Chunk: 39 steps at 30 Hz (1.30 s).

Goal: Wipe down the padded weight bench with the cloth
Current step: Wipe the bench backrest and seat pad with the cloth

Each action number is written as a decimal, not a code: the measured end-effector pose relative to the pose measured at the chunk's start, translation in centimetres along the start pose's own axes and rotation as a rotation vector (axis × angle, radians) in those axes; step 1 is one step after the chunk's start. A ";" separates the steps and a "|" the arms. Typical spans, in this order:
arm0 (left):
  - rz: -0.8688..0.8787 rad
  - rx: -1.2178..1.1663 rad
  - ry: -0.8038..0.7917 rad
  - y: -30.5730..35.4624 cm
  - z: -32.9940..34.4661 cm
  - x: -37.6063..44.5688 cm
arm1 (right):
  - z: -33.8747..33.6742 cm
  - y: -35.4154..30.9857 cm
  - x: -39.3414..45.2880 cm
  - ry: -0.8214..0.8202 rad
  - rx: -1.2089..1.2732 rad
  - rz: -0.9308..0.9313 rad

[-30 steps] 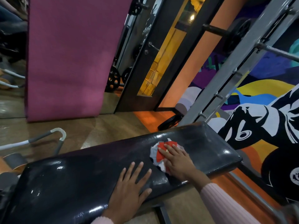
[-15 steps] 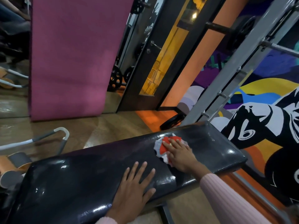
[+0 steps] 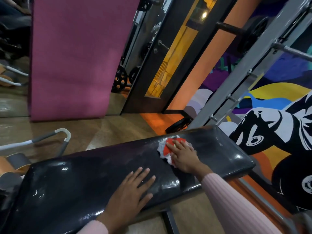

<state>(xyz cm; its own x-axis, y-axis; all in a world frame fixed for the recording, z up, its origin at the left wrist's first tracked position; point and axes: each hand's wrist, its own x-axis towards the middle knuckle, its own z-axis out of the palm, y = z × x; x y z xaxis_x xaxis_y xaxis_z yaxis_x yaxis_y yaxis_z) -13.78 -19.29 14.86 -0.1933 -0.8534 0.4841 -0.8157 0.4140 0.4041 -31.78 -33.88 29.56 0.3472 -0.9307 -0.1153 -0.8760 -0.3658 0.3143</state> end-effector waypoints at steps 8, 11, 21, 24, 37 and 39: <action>-0.006 -0.272 0.177 -1.6 0.1 0.6 | 0.9 -4.5 -1.3 0.020 0.012 -0.170; -0.001 -0.247 0.185 -1.9 0.2 0.4 | 0.5 -1.7 -2.7 0.000 -0.007 -0.171; 0.001 -0.146 0.104 -2.1 -0.2 -0.7 | 0.5 -8.0 -0.7 -0.055 0.019 -0.092; -0.050 -0.090 0.093 -3.6 -0.7 -2.2 | 1.2 -5.2 -2.9 -0.011 0.013 -0.162; -0.118 -0.096 0.111 -4.6 -1.3 -3.5 | 1.0 -6.5 -2.1 -0.009 -0.008 -0.189; -0.126 -0.100 0.111 -4.6 -1.2 -3.5 | 0.9 -4.3 -2.5 0.002 -0.036 -0.176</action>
<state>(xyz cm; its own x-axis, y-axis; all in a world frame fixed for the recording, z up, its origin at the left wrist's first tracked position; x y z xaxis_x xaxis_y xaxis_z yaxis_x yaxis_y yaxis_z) -8.68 -17.79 12.25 -0.0269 -0.8624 0.5055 -0.7704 0.3402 0.5392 -29.19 -30.01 27.68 0.4948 -0.8523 -0.1696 -0.7890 -0.5224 0.3234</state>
